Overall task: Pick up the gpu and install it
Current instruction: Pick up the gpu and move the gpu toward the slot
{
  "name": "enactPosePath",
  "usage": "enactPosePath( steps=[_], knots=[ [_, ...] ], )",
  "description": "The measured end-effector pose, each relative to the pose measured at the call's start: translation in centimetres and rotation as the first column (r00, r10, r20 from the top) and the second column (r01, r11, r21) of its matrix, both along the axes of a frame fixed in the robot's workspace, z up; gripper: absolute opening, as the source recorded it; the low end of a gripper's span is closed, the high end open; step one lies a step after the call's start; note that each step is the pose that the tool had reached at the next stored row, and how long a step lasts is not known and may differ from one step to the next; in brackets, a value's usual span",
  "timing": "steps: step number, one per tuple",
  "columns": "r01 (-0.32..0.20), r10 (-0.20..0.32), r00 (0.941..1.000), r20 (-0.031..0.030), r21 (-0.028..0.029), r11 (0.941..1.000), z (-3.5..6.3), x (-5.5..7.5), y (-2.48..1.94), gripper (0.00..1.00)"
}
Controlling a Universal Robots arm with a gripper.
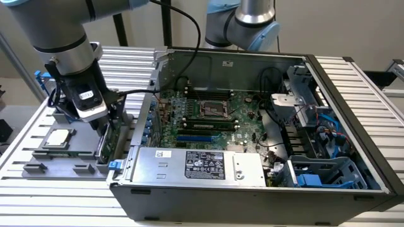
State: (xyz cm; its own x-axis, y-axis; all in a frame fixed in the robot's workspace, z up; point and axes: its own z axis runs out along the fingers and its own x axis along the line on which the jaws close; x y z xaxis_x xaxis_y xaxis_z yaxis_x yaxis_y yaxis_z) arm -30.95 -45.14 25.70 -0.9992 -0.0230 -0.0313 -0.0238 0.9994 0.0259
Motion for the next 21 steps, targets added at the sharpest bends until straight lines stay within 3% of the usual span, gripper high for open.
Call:
enactPosePath(
  steps=[8, 15, 21],
  knots=[
    [0.004, -0.004, 0.9999, 0.0126, 0.0001, 1.0000, -1.32, -0.5, 0.17, 1.00],
    [0.006, -0.006, 0.9996, 0.0260, 0.0001, 1.0000, -1.71, -0.5, 0.26, 1.00],
    [0.009, -0.009, 0.9995, 0.0292, 0.0001, 1.0000, -1.77, -0.5, 0.27, 1.00]
  ],
)
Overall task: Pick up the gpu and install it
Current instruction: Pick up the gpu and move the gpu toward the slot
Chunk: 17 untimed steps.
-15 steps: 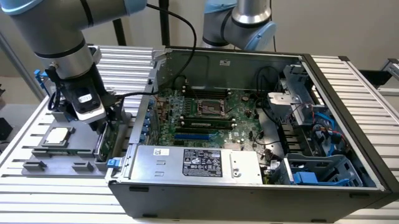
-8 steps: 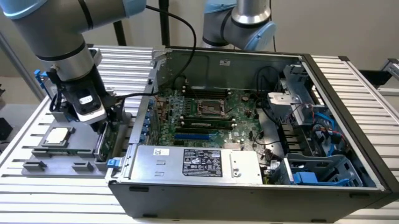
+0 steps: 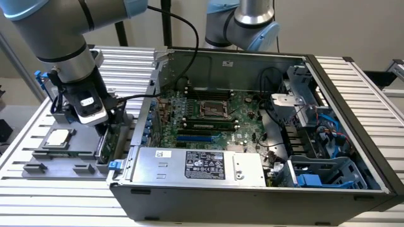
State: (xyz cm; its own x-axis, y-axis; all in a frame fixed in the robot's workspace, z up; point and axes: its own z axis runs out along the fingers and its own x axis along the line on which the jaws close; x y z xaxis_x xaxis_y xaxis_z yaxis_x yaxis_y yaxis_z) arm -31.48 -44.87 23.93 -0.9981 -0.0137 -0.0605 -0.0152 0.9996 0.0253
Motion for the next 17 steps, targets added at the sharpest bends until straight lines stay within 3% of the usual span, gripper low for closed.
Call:
enactPosePath(
  steps=[8, 9, 17],
  knots=[
    [0.011, -0.011, 0.9999, 0.0057, 0.0001, 0.9999, -0.12, 0.00, 0.05, 1.00],
    [0.012, -0.012, 0.9999, 0.0056, 0.0000, 0.9999, -0.12, 0.00, 0.05, 0.00],
    [0.013, -0.013, 0.9999, 0.0057, 0.0000, 0.9999, -0.12, 0.00, 0.05, 0.00]
  ],
)
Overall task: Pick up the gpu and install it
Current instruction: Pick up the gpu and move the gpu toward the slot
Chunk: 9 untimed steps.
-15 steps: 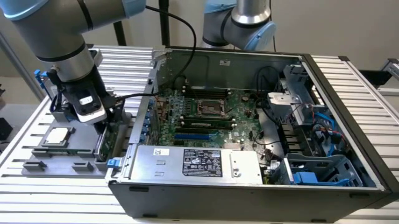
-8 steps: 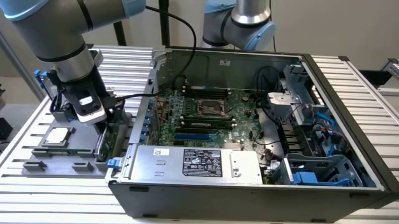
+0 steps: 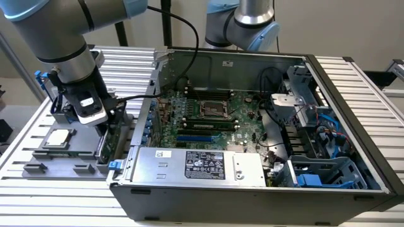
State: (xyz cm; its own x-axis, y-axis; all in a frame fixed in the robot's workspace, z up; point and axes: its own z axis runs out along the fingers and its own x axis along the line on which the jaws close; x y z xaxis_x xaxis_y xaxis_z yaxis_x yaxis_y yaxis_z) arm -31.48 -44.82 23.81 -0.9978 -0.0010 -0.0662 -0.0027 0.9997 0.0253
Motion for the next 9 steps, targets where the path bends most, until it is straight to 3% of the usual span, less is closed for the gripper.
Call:
enactPosePath(
  steps=[9],
  knots=[
    [-0.014, 0.014, 0.9999, -0.0037, 0.0008, 0.9999, 0.01, 0.00, -0.01, 0.00]
  ],
)
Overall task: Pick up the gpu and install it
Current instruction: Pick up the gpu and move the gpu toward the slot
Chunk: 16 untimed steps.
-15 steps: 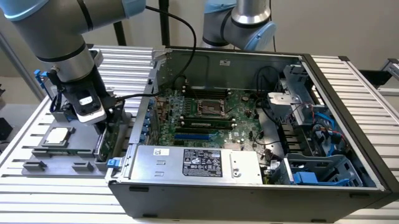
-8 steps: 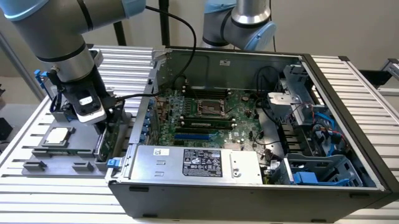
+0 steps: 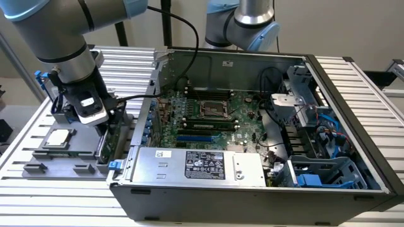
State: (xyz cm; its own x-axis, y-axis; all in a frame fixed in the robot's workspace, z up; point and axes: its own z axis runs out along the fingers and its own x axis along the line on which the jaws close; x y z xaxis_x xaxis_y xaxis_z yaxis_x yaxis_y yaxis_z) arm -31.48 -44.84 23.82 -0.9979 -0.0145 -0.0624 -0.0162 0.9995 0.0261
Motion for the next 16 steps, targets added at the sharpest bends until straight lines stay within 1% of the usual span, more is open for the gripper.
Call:
enactPosePath(
  steps=[5, 8, 11, 14, 16],
  knots=[
    [-0.006, 0.006, 1.0000, -0.0051, 0.0003, 1.0000, 0.27, 0.0, 0.00, 0.00],
    [-0.006, 0.006, 1.0000, -0.0064, 0.0039, 1.0000, 0.80, 0.0, 0.00, 0.00],
    [-0.006, 0.006, 1.0000, -0.0074, 0.0066, 1.0000, 1.57, 0.0, 0.00, 0.00],
    [-0.006, 0.006, 0.9999, -0.0092, 0.0073, 1.0000, 2.55, 0.0, 0.00, 0.00],
    [-0.006, 0.006, 0.9999, -0.0101, 0.0075, 1.0000, 3.38, 0.0, 0.00, 0.00]
  ],
)
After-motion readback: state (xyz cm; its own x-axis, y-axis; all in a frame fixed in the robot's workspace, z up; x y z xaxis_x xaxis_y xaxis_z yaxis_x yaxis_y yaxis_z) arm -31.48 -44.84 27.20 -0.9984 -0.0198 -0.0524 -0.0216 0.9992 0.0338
